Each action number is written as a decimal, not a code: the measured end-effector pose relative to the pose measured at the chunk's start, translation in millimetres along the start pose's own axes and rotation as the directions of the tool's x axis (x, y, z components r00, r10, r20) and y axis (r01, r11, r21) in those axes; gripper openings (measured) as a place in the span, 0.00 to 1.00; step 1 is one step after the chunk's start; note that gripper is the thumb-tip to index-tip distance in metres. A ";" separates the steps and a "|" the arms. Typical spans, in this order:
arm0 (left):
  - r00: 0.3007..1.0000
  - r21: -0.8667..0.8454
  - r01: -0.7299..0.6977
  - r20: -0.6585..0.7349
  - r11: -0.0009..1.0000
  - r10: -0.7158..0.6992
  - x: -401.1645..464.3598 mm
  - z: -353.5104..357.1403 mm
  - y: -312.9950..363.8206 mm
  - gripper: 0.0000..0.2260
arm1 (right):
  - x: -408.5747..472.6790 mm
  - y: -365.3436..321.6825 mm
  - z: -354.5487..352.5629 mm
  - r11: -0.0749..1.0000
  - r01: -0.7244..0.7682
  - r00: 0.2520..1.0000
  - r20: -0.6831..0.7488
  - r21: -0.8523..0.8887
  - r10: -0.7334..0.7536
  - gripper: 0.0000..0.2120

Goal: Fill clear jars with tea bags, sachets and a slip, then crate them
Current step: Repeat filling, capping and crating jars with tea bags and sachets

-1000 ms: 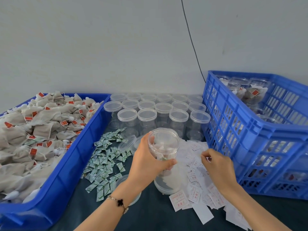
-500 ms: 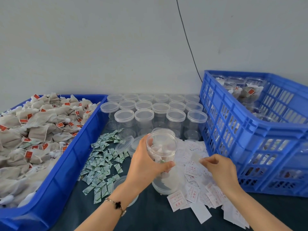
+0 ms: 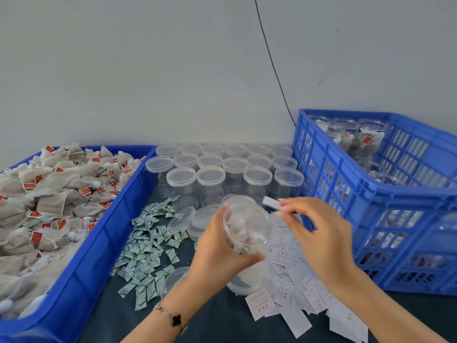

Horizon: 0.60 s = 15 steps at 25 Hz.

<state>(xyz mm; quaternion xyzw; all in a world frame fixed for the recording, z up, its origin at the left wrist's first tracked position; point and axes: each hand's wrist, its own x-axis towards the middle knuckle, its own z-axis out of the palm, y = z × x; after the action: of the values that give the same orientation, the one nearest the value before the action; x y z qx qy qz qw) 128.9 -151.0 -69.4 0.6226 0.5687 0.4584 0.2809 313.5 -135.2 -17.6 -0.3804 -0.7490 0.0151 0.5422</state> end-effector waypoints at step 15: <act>0.957 0.083 -0.289 0.017 0.954 0.289 16.3 4.4 62.9 0.50 | 34.7 3.0 -59.4 0.854 0.509 0.740 0.560 -0.103 -0.373 0.03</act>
<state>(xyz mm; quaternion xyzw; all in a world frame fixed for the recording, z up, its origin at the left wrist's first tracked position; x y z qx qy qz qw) 160.1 -146.8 -12.3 0.7115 0.4898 0.4685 0.1853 359.9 -135.9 33.3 -0.2369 -0.9315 -0.1069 0.2543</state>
